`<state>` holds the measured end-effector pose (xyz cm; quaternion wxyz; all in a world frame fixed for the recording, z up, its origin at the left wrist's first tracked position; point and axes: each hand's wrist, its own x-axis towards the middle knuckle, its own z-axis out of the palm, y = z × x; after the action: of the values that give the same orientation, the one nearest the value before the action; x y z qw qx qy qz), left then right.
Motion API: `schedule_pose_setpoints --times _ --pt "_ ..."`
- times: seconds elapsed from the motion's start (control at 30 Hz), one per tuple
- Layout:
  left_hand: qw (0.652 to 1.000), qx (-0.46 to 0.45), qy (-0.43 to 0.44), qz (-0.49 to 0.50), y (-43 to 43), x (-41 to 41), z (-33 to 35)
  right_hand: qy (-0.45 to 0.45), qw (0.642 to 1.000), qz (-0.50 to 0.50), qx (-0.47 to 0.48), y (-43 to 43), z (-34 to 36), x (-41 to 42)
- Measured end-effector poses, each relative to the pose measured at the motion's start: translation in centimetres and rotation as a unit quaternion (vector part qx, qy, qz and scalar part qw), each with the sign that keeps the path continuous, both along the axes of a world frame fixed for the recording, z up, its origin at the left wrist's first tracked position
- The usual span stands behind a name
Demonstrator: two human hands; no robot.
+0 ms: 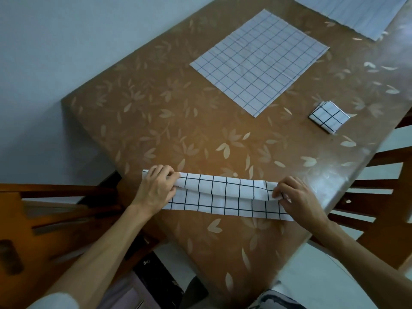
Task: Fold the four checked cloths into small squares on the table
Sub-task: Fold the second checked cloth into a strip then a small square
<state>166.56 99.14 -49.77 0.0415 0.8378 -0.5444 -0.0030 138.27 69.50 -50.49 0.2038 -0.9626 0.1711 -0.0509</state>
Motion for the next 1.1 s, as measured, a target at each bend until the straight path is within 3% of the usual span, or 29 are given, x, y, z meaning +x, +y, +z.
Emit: schedule_pose_setpoints --times 0.13,0.3,0.5,1.1 --pt "0.999 -0.004 -0.006 -0.044 0.4 -0.2 -0.4 0.008 1.0 0.001 0.004 0.2 0.3 -0.3" --pt "0.999 0.02 -0.024 -0.033 1.6 -0.8 -0.8 0.016 0.999 -0.018 0.038 0.6 0.2 -0.3" --pt "0.999 -0.024 -0.039 -0.019 0.4 -1.0 -0.4 -0.001 0.998 -0.022 0.058 0.7 0.7 -0.4" --pt "0.995 -0.018 0.053 -0.083 3.9 -4.2 -1.2 0.055 0.995 0.072 0.049 2.3 -0.8 -3.8"
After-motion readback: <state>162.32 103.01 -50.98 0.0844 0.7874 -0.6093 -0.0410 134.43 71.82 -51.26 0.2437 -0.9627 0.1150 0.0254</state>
